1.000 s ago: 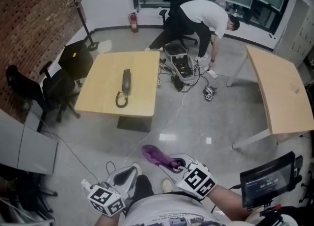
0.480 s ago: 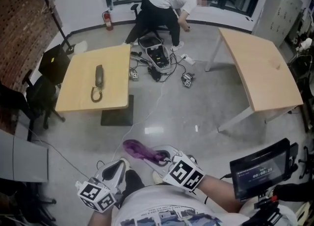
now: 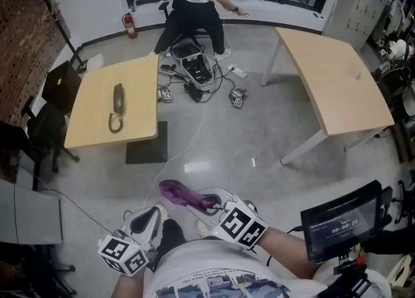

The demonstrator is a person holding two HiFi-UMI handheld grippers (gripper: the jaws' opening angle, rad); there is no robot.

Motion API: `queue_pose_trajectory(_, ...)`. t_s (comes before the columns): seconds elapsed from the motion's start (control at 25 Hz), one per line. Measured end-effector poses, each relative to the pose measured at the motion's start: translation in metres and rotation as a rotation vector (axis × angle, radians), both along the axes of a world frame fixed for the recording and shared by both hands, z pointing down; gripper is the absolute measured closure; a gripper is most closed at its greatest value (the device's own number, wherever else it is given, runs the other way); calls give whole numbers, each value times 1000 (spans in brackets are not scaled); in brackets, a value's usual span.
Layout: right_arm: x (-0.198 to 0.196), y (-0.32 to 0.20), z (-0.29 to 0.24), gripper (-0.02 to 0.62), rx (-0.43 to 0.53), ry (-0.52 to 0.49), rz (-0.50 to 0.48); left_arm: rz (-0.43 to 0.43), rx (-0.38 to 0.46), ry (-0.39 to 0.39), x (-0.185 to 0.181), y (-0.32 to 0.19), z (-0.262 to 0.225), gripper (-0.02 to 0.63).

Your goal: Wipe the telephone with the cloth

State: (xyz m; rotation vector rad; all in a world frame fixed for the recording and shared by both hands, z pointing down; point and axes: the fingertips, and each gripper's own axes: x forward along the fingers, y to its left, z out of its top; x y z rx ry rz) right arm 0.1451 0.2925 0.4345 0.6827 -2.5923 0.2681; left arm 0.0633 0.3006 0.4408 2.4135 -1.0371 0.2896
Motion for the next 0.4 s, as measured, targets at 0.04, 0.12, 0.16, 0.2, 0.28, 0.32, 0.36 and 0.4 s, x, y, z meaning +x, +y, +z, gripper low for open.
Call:
queue_pose_trajectory(0.04,0,0,0,511,-1,-1,2,1,-3,0,1,0,0,601)
queue_pose_trajectory(0.12,0,0,0,511,-3,-4,4,8,-7,-6,2,2,1,601)
queue_pose_trajectory(0.16,0,0,-1,511,-4,-5,5,11,-6,-9,3,2,0,601)
queue_pose_trajectory(0.2,-1,0,-1,511,-5,-7,6,12,-4,-12,4,1,-2,601)
queue_pose_trajectory(0.28,-1,0,-1,511,-5,-10,6,12,0,-12,5,0,-5,601)
queue_pose_trajectory(0.32,-1,0,-1,511,-5,-11,6,10,2,-11,5,0,-6,601)
queue_pose_trajectory(0.36,-1,0,-1,511,-5,-13,6,9,4,-11,5,-1,-7,601)
queue_pose_trajectory(0.4,-2,1,-1,511,-5,-14,5,7,6,-11,5,-2,-8,601)
